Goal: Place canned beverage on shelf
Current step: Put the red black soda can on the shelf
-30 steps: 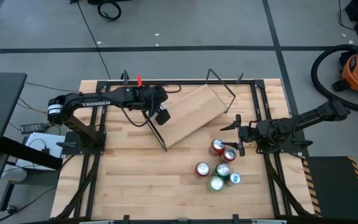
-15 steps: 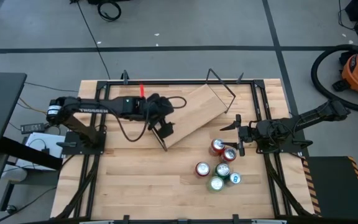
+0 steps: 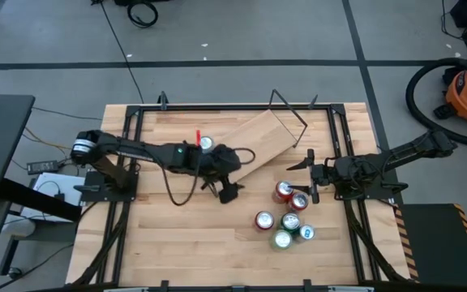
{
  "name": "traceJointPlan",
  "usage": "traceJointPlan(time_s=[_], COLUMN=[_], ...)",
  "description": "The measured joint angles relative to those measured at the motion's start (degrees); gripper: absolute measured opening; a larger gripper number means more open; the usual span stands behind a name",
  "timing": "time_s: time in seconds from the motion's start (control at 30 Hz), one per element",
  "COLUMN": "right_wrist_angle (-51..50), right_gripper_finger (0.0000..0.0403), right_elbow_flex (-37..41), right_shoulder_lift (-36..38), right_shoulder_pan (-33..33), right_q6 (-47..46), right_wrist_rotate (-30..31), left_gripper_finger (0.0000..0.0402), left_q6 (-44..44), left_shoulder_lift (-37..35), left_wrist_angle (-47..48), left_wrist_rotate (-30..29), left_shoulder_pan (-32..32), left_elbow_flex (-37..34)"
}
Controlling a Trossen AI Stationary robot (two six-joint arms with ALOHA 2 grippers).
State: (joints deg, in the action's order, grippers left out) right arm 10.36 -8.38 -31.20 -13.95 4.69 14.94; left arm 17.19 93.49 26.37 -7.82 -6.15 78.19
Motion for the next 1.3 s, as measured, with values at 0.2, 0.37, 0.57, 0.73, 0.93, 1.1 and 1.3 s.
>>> traceJointPlan(time_s=[0.2,0.37,0.57,0.73,0.93,1.1,1.3], right_wrist_angle=[0.3,0.47,0.19,-0.14,-0.07,0.16,0.26], right_gripper_finger=[0.0292,0.0292,0.0292,0.0292,0.0292,0.0292,0.0292], right_elbow_flex=[0.0,0.0,0.0,0.0,0.0,-0.02,-0.02], right_shoulder_lift=[-0.42,-0.53,-0.53,-0.57,-0.56,-0.7,-0.79], right_shoulder_pan=[0.08,0.21,0.21,0.2,0.21,0.2,0.21], right_q6=[0.15,0.46,0.87,0.9,1.07,1.09,1.09], right_wrist_rotate=[0.26,0.49,0.61,0.61,0.65,0.71,0.87], left_gripper_finger=[0.0371,0.0371,0.0371,0.0371,0.0371,0.0381,0.0398], left_q6=[0.35,-1.22,-4.13,-6.69,-8.79,-9.05,-9.44], left_shoulder_lift=[4.13,8.88,16.56,20.93,22.71,23.38,24.94], left_wrist_angle=[-3.5,-1.5,5.24,6.43,5.74,4.04,3.17], left_wrist_rotate=[2.2,2.43,2.41,2.36,2.1,1.91,2.0], left_shoulder_pan=[-2.44,-4.61,-6.51,-7.31,-7.71,-7.98,-9.01], left_elbow_flex=[0.92,8.17,19.73,24.21,24.43,24.51,24.4])
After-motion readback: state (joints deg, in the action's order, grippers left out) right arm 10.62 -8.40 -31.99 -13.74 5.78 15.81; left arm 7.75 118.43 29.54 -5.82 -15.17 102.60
